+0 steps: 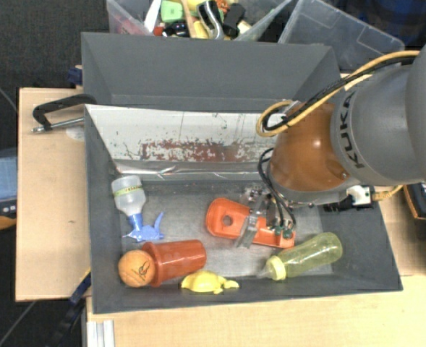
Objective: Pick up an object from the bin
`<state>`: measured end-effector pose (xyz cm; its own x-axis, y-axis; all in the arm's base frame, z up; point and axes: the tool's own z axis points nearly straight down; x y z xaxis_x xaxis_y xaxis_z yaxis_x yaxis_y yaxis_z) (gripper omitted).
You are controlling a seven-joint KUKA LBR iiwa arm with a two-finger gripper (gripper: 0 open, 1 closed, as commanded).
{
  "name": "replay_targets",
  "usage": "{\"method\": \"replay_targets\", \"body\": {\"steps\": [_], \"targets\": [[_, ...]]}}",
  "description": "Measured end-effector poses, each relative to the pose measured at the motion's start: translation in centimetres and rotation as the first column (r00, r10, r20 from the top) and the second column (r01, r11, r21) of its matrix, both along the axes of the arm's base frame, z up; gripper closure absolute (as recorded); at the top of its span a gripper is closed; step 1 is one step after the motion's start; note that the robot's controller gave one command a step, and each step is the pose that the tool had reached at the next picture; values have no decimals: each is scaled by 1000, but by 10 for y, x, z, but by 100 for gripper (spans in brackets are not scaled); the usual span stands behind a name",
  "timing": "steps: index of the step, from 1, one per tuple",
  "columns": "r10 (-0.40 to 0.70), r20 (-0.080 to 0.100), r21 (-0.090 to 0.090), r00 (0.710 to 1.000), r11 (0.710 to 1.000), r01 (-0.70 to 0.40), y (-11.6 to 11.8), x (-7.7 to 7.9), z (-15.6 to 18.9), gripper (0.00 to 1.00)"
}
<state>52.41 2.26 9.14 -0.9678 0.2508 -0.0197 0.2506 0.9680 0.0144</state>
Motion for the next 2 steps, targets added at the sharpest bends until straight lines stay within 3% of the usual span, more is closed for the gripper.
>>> {"method": "replay_targets", "body": {"steps": [2], "targets": [[0,0,0,1000,1000,0,0,0,0,100]]}}
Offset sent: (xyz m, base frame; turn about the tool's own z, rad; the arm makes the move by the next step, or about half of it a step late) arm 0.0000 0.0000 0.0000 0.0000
